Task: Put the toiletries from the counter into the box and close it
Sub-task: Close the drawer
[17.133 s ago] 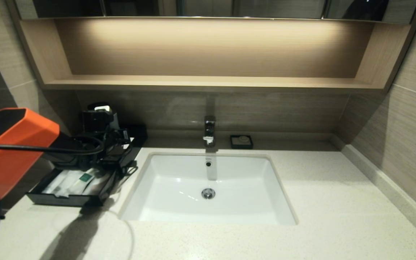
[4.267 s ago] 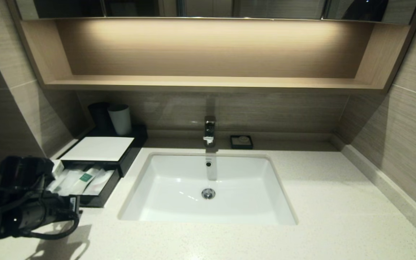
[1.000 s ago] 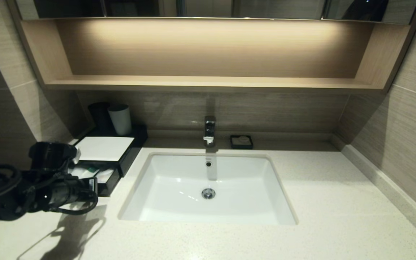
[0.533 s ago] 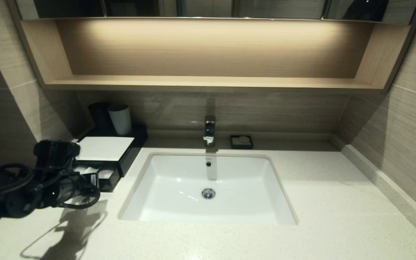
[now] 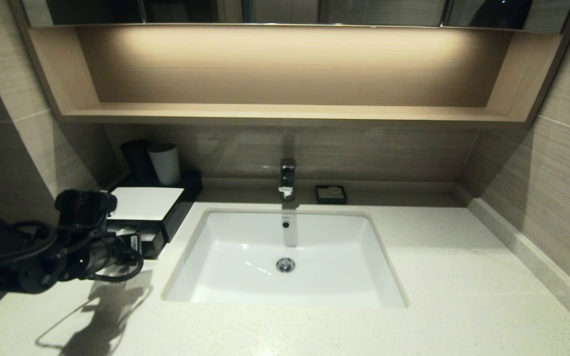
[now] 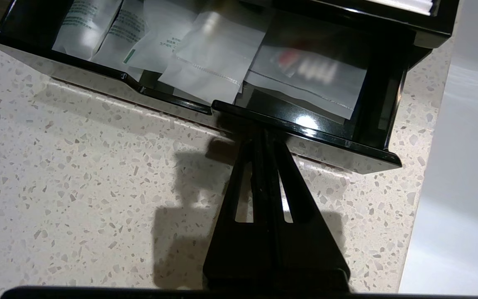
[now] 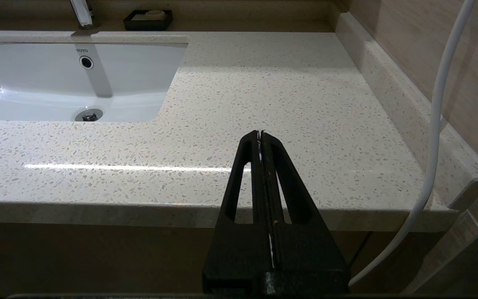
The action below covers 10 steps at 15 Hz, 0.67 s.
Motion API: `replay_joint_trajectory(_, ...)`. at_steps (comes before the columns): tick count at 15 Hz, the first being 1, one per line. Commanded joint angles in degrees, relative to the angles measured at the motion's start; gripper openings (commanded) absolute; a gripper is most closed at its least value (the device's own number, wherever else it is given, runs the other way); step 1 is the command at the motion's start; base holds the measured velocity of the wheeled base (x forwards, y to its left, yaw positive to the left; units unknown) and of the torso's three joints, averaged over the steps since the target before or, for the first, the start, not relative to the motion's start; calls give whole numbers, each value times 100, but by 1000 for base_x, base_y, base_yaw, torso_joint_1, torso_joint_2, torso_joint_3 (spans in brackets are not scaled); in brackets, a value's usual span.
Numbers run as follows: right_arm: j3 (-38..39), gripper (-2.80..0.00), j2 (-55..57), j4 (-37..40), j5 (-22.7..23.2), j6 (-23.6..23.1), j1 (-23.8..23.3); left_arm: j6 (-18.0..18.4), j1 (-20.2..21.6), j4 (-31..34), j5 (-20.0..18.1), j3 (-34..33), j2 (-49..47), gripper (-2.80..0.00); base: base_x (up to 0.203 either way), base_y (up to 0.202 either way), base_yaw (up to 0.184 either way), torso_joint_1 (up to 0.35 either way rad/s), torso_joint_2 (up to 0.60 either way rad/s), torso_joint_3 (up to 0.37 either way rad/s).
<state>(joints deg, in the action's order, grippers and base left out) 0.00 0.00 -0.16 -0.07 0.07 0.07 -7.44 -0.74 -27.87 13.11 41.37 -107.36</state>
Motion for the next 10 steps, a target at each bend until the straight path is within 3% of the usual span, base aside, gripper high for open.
replay_joint_trajectory(1,9,-280,-4,-2,-1,1,2,-12,-22,-17,8,40,-42,-280,0,0,0,0,0,0)
replay_joint_trajectory(10,9,-280,-9,-2,-1,1,1,-39,-23,-17,17,279,-279,-280,0,0,0,0,0,0)
